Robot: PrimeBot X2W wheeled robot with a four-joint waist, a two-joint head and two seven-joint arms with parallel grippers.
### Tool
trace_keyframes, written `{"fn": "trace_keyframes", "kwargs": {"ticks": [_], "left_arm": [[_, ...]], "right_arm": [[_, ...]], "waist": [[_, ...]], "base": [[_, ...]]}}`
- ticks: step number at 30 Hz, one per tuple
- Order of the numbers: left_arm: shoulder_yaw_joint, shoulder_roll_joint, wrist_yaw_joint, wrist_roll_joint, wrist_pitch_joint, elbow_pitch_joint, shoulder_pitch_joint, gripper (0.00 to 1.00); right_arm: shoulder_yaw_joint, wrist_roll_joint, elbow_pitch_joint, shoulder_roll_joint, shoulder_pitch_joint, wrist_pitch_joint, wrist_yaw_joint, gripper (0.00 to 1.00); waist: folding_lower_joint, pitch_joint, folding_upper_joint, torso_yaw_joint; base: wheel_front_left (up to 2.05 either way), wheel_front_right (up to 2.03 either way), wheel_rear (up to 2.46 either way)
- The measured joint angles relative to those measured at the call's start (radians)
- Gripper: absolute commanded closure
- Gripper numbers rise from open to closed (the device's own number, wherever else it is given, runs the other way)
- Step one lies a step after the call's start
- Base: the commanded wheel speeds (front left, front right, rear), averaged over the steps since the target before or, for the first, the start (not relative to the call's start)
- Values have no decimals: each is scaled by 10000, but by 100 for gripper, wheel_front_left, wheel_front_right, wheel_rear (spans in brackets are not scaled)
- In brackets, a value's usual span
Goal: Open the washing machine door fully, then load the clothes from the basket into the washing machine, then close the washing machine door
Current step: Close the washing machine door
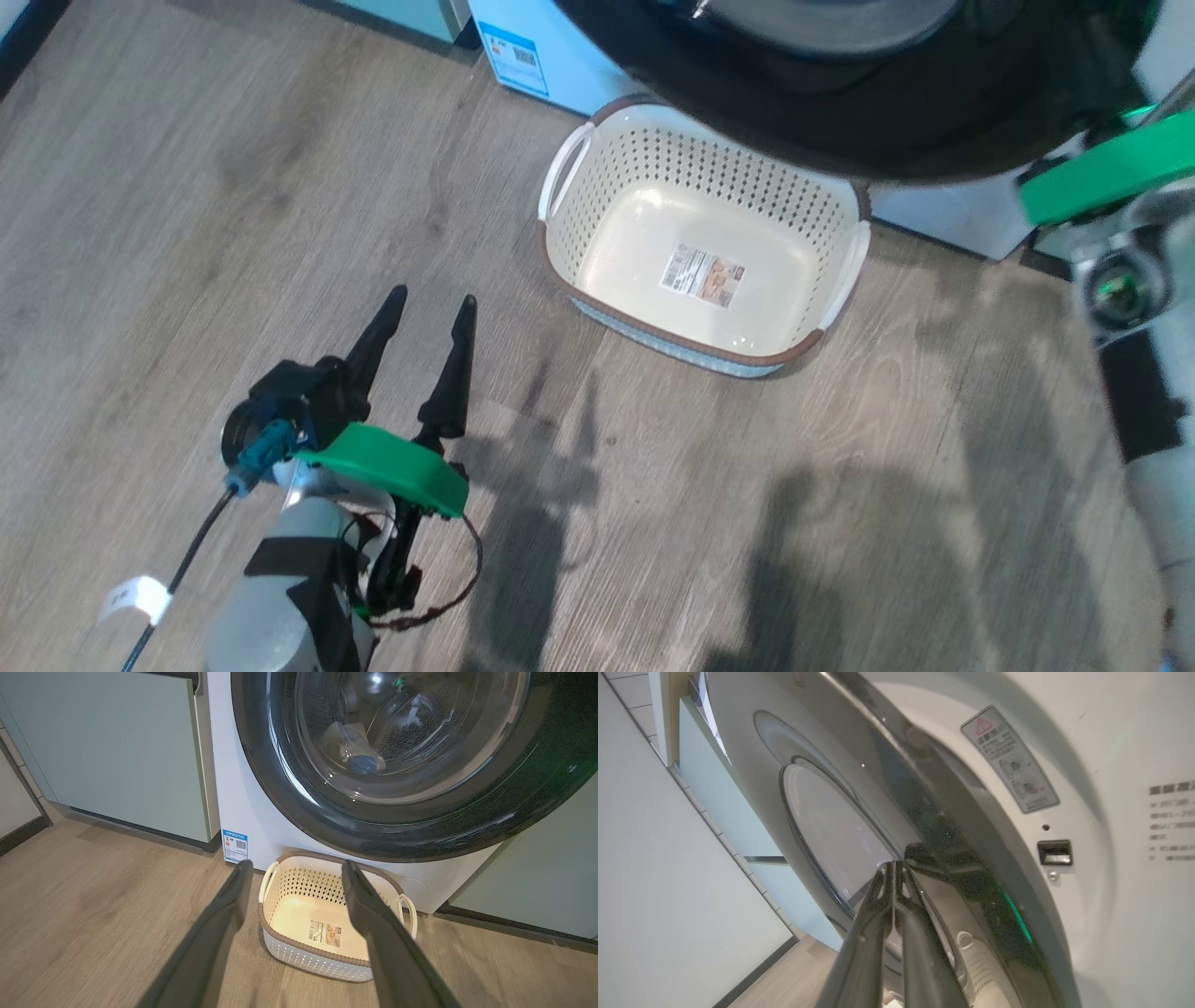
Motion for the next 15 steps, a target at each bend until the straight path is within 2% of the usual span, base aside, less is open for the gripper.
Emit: {"fn": "trace_keyframes", "kwargs": {"ticks": [6,15], "left_arm": [[-10,-48,0,0,0,-21,-151,0],[12,-105,0,0,0,-50,-476,0]], "right_arm": [[-359,153,539,-424,-716,0,0,100],[-263,196,1476,-560,-1892,-2,0,100]], "waist": [[0,313,0,105],[0,768,0,67]], "base": [[0,0,0],[0,0,0]]}}
